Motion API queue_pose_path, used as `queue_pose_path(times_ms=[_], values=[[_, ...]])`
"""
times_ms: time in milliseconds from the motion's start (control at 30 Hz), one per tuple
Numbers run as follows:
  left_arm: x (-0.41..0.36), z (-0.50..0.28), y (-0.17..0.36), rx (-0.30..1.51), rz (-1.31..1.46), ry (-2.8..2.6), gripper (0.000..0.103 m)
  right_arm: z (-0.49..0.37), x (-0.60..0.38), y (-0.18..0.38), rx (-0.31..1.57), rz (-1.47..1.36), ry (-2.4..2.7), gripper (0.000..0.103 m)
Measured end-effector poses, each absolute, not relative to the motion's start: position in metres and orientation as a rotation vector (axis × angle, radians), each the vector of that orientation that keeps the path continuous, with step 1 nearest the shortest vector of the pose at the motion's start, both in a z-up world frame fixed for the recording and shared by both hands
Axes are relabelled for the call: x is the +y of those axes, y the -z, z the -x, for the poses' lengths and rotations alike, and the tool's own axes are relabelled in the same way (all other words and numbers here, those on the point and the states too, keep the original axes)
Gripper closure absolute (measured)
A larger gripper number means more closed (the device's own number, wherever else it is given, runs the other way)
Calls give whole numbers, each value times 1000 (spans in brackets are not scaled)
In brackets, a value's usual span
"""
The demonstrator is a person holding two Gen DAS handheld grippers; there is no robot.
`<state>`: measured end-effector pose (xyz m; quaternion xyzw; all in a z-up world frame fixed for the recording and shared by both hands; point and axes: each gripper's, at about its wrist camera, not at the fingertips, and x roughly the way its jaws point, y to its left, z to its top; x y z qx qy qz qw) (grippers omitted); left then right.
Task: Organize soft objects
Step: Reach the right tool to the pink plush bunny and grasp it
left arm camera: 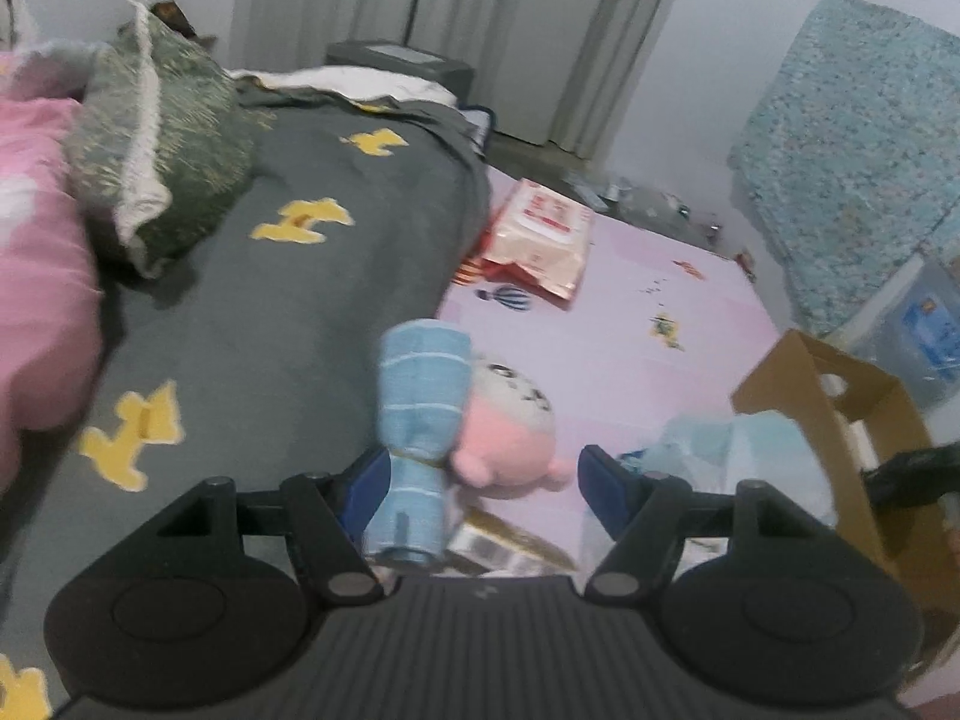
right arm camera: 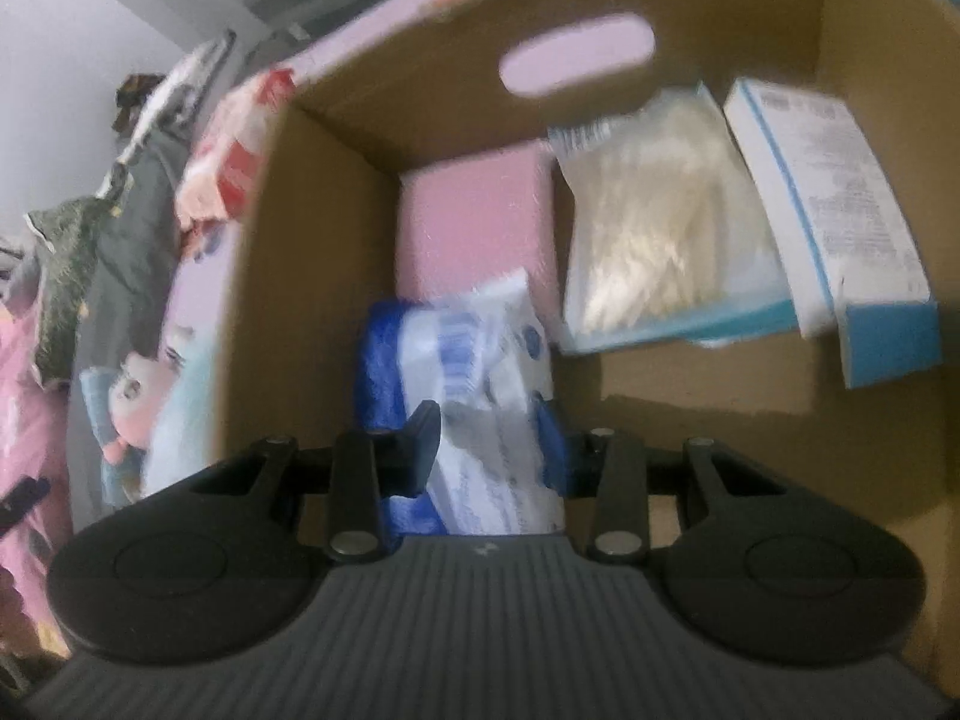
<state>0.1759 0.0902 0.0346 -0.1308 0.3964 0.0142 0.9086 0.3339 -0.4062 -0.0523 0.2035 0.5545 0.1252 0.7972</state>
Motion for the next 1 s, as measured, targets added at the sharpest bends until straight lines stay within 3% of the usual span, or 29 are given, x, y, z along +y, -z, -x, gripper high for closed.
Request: queue_pose_path(times_ms=[267, 433, 533, 700, 867, 1000], values=[[82, -178, -25, 818, 173, -62, 33, -340, -351, -19, 1046, -435, -453, 66], [76, -187, -16, 828, 167, -53, 40, -350, -274, -34, 1082, -464, -674, 62], [71, -195, -14, 832, 177, -7, 41, -360, -218, -25, 1172, -481, -760, 59], [69, -227, -4, 893, 253, 73, 41, -392, -138, 5, 1310, -477, -772, 42], [69, -262, 15, 970, 266, 42, 41, -422, -94, 51, 1416, -511, -680, 36], [73, -280, 30, 1016, 286, 15, 34, -431, -76, 87, 1503, -548, -623, 27]])
